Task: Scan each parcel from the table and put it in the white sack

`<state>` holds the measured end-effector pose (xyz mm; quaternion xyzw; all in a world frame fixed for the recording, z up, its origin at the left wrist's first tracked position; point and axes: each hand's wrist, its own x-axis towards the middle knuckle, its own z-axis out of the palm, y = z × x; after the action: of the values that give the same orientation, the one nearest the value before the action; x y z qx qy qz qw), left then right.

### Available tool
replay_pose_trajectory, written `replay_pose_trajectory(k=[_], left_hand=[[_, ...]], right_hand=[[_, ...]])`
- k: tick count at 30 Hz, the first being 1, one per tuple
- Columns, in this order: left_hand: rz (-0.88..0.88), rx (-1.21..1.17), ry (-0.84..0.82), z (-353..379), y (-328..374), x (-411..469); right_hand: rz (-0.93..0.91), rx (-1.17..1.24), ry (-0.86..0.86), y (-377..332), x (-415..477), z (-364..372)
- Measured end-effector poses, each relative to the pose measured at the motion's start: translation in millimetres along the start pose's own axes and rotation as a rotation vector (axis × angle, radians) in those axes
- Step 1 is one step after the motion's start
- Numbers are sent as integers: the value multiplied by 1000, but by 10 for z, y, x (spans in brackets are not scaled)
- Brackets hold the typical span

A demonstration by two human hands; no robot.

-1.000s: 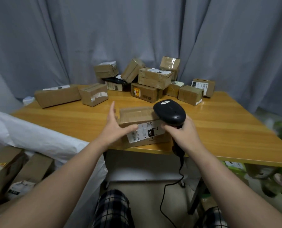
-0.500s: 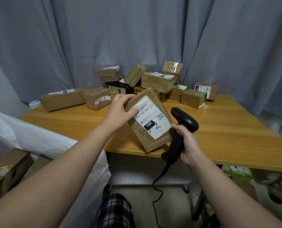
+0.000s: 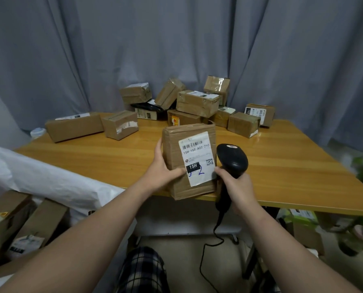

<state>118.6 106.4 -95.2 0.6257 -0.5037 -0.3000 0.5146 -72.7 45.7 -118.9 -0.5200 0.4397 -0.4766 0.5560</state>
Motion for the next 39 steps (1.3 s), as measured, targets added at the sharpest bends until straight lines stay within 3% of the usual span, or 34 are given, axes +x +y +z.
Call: replay_pose_trajectory(k=[4,9,39], left_hand=[[21,5,113,-100,-10,53],[18,31,130,-176,-58,122],[14,32,159,-146,-99,195]], right_hand=[[-194,-142,-61,-117,-77,-38],[-322,-235,-185,-237,-174,88],[-324,-284,-211,-246,-297,40]])
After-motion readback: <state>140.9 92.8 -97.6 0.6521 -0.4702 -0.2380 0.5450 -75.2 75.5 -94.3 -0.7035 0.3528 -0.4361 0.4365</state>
